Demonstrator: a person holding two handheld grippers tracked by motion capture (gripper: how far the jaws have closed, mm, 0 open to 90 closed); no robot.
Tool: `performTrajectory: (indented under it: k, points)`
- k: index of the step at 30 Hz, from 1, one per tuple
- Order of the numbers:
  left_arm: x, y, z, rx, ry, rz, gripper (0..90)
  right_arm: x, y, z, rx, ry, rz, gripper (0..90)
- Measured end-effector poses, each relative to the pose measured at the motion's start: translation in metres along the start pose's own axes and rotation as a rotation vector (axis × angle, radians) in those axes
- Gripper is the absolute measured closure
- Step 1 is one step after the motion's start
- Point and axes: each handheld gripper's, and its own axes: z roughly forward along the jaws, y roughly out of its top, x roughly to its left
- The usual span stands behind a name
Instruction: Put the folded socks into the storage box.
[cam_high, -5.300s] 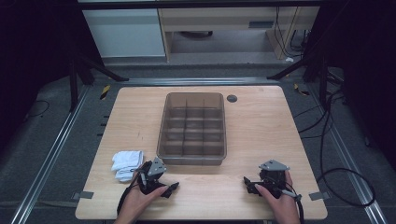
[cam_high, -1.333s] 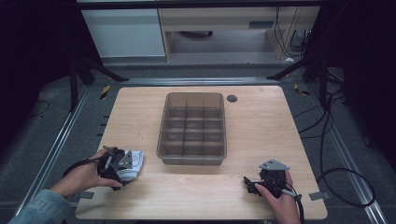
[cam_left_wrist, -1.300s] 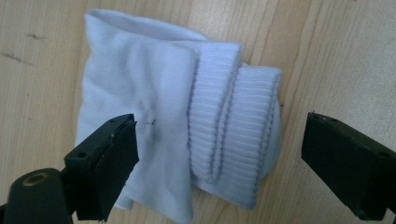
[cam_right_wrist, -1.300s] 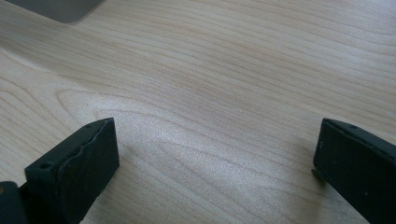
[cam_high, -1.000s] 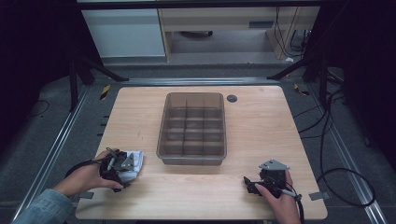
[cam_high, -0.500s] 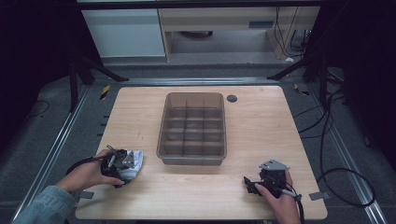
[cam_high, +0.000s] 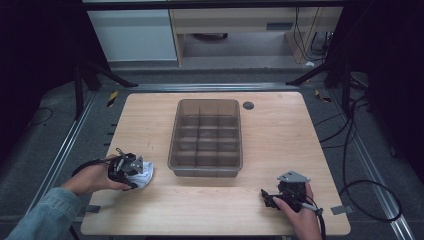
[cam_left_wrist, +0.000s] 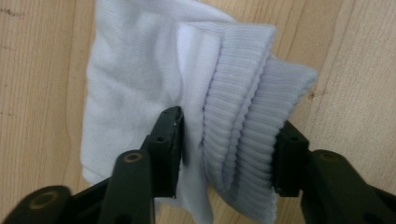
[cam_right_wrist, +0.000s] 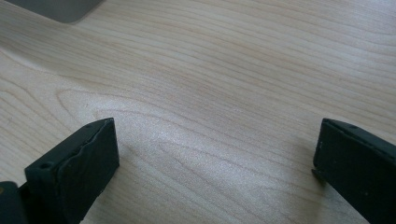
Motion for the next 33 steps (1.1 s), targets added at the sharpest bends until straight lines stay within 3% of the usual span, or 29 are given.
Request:
performTrajectory:
  k: [7,18,22,26,33]
  points:
    - [0.003,-0.005,-0.001,-0.040,-0.008,-0.031,63.1,0.000,0.000,0.000,0.001,0.000,0.002,0.3]
    - [0.006,-0.001,-0.005,-0.021,-0.028,-0.019,68.4,0.000,0.000,0.000,0.000,0.000,0.000,0.3]
    - [0.001,0.001,-0.004,-0.035,-0.061,0.003,68.3,0.000,0.000,0.000,0.000,0.000,0.000,0.3]
    - [-0.005,0.007,-0.004,-0.016,-0.036,0.030,67.2,0.000,0.000,0.000,0.000,0.000,0.000,0.3]
    - [-0.010,0.006,0.000,-0.037,-0.033,-0.014,56.8,0.000,0.000,0.000,0.001,0.000,0.002,0.3]
